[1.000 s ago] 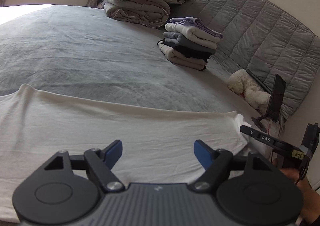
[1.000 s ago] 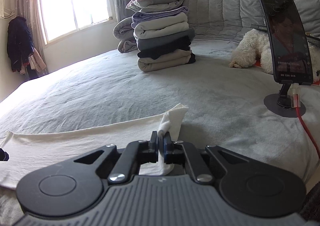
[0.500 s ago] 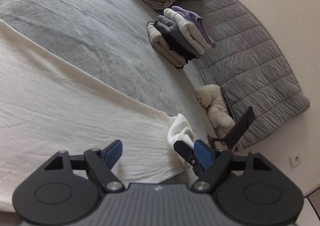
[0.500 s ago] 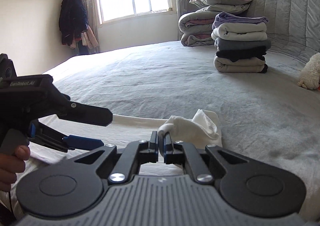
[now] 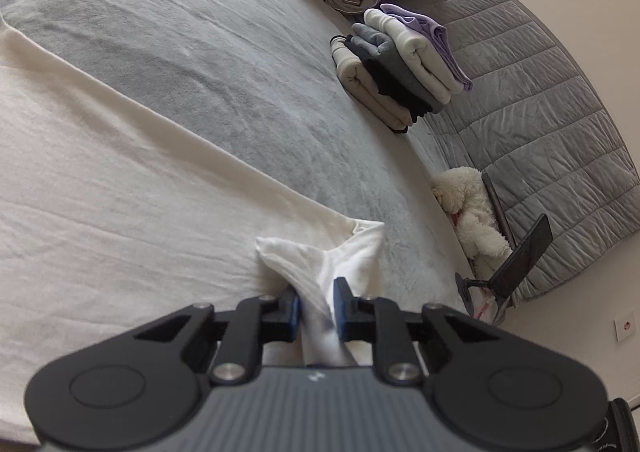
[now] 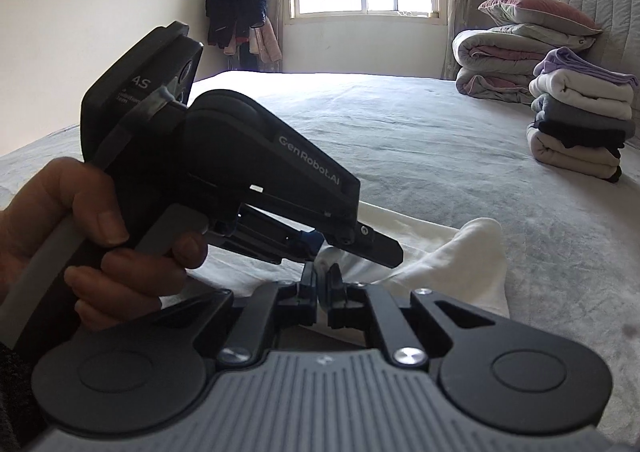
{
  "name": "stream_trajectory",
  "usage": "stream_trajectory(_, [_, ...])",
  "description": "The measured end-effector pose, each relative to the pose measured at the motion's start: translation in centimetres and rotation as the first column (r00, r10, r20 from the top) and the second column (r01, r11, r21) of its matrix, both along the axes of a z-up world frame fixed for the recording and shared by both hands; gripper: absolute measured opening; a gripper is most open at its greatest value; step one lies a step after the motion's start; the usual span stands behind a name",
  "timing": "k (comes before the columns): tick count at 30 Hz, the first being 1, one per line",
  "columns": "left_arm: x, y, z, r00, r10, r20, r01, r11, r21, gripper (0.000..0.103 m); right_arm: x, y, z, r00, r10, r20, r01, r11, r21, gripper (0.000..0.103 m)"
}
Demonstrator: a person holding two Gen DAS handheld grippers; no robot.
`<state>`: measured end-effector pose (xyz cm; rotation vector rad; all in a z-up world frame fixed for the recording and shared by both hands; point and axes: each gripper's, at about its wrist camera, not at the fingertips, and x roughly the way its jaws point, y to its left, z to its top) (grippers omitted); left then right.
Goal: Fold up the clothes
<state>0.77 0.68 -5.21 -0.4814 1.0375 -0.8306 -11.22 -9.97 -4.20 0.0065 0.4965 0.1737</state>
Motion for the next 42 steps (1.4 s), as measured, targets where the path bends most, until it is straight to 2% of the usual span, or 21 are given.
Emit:
stream_trajectory(5, [0.1, 1.2, 1.1, 0.992, 0.092, 0.082, -0.099, 0.992, 0.082, 0.003, 1.4, 0.5, 0.5, 1.000, 0.010, -0.025, -0.008, 0.998, 0.063, 0.004])
stream_trajectory(10, [0.4, 2.4, 3.3, 0.970, 0.112, 0.218, -0.155, 0.969, 0.193, 0.003, 3.4, 2.2, 1.4, 0.997, 0.063, -0.041, -0.059, 0.994, 0.093, 0.004])
stream_trajectory(13, [1.0, 3.9, 4.3, 0.955, 0.122, 0.270, -0.191, 0.951, 0.245, 0.003, 4.8, 3.7, 1.8, 0.994, 0.101, -0.044, -0.095, 0.987, 0.126, 0.004])
stream_trajectory(17, [2.2, 6.8, 4.8, 0.945, 0.150, 0.292, -0.236, 0.928, 0.288, 0.003, 6.4, 6.3, 2.0, 0.987, 0.153, -0.038, -0.146, 0.977, 0.158, 0.004])
stream_trajectory(25, [3.8, 12.8, 5.9, 0.920, 0.230, 0.318, -0.333, 0.886, 0.324, 0.003, 8.9, 11.1, 2.0, 0.970, 0.241, -0.028, -0.230, 0.951, 0.205, 0.005])
stream_trajectory(32, [4.3, 16.5, 6.4, 0.896, 0.307, 0.320, -0.417, 0.829, 0.372, 0.003, 10.6, 14.7, 2.1, 0.955, 0.292, -0.050, -0.271, 0.929, 0.253, 0.005])
stream_trajectory(36, [4.9, 18.3, 7.0, 0.905, 0.264, 0.332, -0.394, 0.815, 0.424, 0.003, 11.7, 16.6, 2.4, 0.946, 0.320, -0.061, -0.289, 0.910, 0.297, 0.005])
stream_trajectory(39, [5.5, 20.3, 7.4, 0.906, 0.231, 0.355, -0.389, 0.786, 0.480, 0.003, 12.5, 18.3, 2.7, 0.938, 0.340, -0.064, -0.298, 0.889, 0.348, 0.005])
stream_trajectory(42, [6.4, 22.7, 7.7, 0.904, 0.241, 0.354, -0.398, 0.777, 0.487, 0.003, 13.3, 20.1, 3.0, 0.932, 0.356, -0.065, -0.305, 0.869, 0.390, 0.005])
